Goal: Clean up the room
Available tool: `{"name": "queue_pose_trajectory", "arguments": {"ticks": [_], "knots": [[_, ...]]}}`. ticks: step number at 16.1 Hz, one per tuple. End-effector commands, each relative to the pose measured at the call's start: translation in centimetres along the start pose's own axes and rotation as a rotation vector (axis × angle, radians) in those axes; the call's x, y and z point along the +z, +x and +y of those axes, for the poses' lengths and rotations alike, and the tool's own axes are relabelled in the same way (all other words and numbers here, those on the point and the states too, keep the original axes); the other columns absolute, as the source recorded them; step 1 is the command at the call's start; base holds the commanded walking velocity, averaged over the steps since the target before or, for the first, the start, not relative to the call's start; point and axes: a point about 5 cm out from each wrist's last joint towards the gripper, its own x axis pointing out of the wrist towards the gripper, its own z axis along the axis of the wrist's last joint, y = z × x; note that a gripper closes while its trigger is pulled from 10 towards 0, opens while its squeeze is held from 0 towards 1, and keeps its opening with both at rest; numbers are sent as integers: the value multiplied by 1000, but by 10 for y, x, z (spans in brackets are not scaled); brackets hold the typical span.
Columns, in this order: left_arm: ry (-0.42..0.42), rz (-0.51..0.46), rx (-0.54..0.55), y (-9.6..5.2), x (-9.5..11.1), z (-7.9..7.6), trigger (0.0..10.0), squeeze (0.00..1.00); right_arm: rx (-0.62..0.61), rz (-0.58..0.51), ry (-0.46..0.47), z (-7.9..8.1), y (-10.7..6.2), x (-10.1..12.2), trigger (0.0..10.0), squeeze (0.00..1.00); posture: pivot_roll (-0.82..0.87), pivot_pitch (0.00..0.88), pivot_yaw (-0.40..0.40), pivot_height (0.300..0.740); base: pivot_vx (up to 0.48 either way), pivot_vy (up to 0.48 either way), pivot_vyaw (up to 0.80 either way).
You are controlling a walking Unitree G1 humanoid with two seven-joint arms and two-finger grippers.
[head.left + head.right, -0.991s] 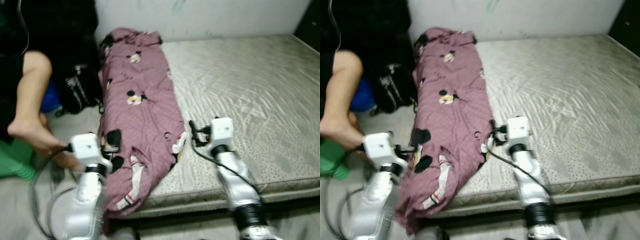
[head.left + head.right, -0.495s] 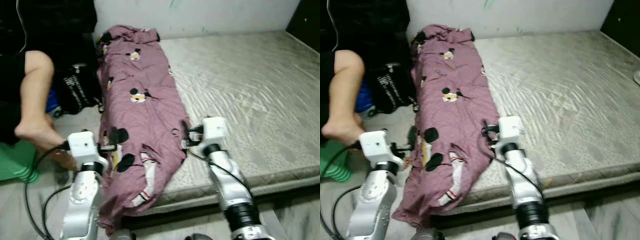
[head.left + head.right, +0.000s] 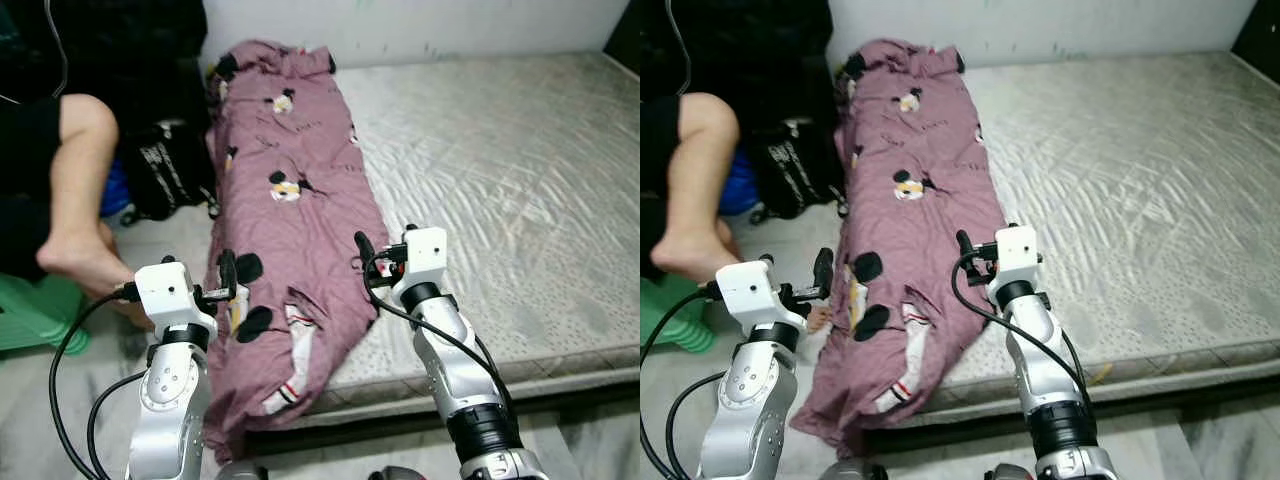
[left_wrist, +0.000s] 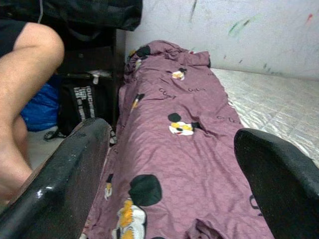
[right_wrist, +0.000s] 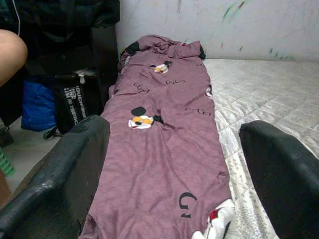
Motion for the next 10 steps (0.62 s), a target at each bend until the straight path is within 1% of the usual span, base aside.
{"name": "queue_pose_trajectory", "arguments": {"ticks": [1, 2, 6, 10], "knots": [[10, -2, 12, 0, 1, 3, 10000, 0, 17, -9, 10, 4, 0, 3, 10000, 0, 16, 12, 32, 740, 0, 0, 0], [12, -3, 13, 0, 2, 3, 10000, 0, 16, -7, 12, 3, 0, 3, 10000, 0, 16, 12, 32, 740, 0, 0, 0], [17, 0, 12, 0, 1, 2, 10000, 0, 19, -7, 12, 3, -1, 3, 10000, 0, 12, 22, 32, 685, 0, 0, 0], [19, 2, 15, 0, 1, 2, 10000, 0, 27, -8, 17, 4, -1, 3, 10000, 0, 14, 28, 32, 640, 0, 0, 0]]}}
